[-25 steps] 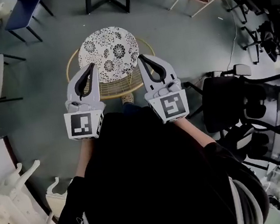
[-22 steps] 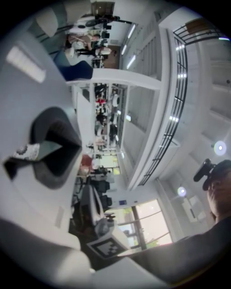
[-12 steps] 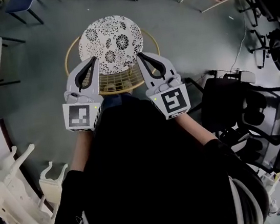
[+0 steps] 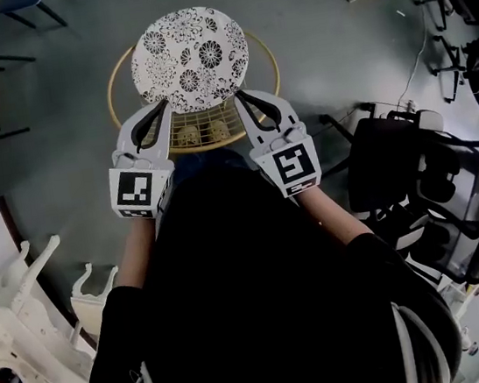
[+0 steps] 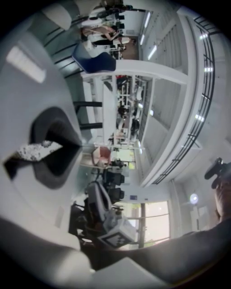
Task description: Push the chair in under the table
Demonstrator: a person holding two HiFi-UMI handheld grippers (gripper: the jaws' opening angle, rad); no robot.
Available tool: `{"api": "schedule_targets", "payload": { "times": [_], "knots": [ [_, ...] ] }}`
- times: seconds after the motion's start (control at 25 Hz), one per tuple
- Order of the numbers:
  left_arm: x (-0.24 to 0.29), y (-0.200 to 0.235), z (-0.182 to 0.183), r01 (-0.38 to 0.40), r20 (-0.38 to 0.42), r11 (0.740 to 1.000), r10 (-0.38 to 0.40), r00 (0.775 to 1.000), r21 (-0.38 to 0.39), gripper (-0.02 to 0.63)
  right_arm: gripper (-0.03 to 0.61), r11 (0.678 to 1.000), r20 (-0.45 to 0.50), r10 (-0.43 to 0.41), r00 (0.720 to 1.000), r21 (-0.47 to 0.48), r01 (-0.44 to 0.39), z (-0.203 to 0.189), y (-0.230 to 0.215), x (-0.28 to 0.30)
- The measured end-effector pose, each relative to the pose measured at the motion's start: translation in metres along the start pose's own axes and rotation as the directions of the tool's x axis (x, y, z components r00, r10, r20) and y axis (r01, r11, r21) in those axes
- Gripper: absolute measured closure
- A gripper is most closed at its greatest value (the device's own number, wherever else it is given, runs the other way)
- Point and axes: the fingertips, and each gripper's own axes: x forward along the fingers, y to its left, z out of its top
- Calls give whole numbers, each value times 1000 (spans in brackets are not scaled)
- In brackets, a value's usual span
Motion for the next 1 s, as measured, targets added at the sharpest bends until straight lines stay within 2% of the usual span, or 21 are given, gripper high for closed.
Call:
{"api": "schedule_targets", "payload": {
  "times": [0.32,0.64,0.68,0.76,1.0],
  "knots": [
    [7,-4,-43,59,-107,998,-60,992,-9,604,556,998,-107,62,992,-11,-64,-45,11,8],
    [4,-10,-96,107,-249,992,-119,961,-61,600,555,991,-235,124,964,-27,-134,-87,22,7],
    [2,-12,-102,114,-266,992,-126,956,-61,591,555,988,-254,134,958,-40,-149,-93,24,7],
    [-1,-14,-113,128,-301,990,-138,944,-53,534,555,982,-287,155,945,-62,-180,-103,30,5],
    [-10,-17,-138,172,-371,984,-174,912,-40,492,554,967,-369,206,906,-67,-247,-128,35,7]
  ]
}}
